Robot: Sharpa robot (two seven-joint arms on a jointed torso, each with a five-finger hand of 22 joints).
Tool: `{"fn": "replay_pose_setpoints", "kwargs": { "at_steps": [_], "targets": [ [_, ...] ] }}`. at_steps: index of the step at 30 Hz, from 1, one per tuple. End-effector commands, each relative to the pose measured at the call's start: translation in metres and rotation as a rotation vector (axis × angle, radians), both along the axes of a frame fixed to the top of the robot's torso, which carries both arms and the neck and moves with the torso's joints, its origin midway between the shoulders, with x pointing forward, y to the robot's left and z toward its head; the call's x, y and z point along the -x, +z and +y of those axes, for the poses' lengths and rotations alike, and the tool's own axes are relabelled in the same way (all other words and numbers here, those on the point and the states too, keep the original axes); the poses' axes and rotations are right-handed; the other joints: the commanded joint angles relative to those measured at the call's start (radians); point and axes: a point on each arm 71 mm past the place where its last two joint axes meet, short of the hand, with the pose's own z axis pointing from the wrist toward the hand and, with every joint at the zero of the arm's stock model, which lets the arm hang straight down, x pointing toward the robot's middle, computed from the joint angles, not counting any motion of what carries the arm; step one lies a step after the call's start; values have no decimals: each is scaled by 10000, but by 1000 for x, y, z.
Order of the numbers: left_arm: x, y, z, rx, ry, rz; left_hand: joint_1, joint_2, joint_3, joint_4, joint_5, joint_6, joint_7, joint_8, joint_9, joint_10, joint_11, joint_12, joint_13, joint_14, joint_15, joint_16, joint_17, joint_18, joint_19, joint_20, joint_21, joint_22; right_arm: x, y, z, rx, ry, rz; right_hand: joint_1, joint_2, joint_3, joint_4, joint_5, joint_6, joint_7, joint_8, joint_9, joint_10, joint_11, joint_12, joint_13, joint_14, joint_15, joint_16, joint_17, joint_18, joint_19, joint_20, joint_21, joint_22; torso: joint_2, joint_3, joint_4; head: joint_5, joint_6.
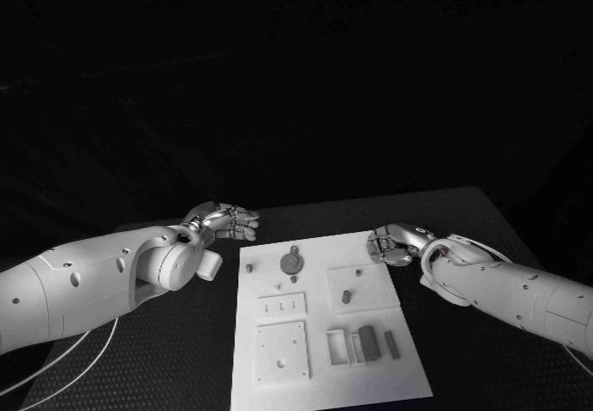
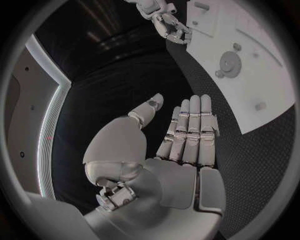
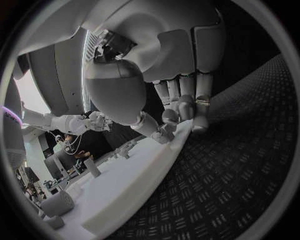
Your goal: Assemble the parts on the task board
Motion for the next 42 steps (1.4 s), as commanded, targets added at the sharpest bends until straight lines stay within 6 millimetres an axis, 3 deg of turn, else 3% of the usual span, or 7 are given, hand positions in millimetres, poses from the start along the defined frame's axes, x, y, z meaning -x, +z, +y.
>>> {"fn": "replay_pose_setpoints", "kwargs": {
  "at_steps": [1, 9, 13, 30, 37, 42],
  "targets": [
    [0, 1, -2, 25, -121, -62, -42, -5, -18, 17, 27, -53, 43, -49, -17, -19, 17, -47, -14, 60, 2, -55, 13, 143, -8, 22, -33, 10, 1, -2, 2, 119, -49, -24, -26, 97, -5, -57, 2, 2626, -249, 70, 75, -253, -369, 83, 48, 52, -129, 54, 13, 160, 89, -30, 83, 176, 1, -2, -4, -4, -14],
    [0, 1, -2, 18, -114, -53, -44, -6, -19, 18, 27, -60, 46, -51, -18, -22, 18, -47, -15, 62, 3, -59, 17, 143, -8, 22, -34, 11, 2, -1, 3, 87, -131, -161, -43, 285, 4, -81, 1, 2626, -284, 182, 381, -260, -402, 300, 214, 45, -162, 151, 69, 160, 67, -55, 159, 199, 2, 3, -8, -12, -30],
    [0, 1, -2, 17, -114, -51, -47, -5, -20, 22, 27, -67, 49, -55, -20, -24, 19, -47, -16, 63, 3, -62, 20, 143, -7, 22, -35, 13, 2, 0, 3, 27, -235, -362, -75, 311, -6, -81, 2, 2590, -295, 252, 604, -300, -411, 421, 308, 3, -165, 168, 85, 160, 22, -49, 189, 201, 2, 3, -8, -12, -30],
    [0, 1, -2, -12, -208, -105, -35, 25, -6, 29, 27, -28, 32, -23, -8, 10, -4, -23, -9, 70, 4, -85, 45, 144, -7, 23, -45, 25, 3, 5, 7, -523, -519, -693, -46, 412, 22, -102, 3, 2506, -307, 330, 985, -301, -426, 602, 392, -47, -175, 195, 101, 160, -43, -49, 237, 196, -3, 6, -10, -17, -31],
    [1, 2, -4, -154, -420, -172, -78, 159, -6, 83, 27, 512, -222, 280, 101, 582, -249, 208, 142, 93, 2, -170, 137, 140, -8, 24, -82, 71, 9, 8, 16, -726, -443, -634, -29, 421, 26, -109, 3, 2491, -308, 335, 1038, -307, -426, 617, 394, -52, -179, 204, 106, 160, -48, -51, 250, 199, -18, 5, -25, 16, 18],
    [3, 5, -7, -554, -765, -248, -203, 223, -53, 165, 22, 854, -358, 427, 139, 907, -394, 315, 244, 191, -24, -177, 228, 151, 46, 4, -74, 120, 11, 22, 31, -828, -268, -771, -3, 419, 31, -114, 3, 2480, -309, 339, 1085, -310, -427, 630, 394, -52, -186, 214, 111, 160, -42, -57, 269, 201, -30, -4, -38, 33, 106]
  ]
}}
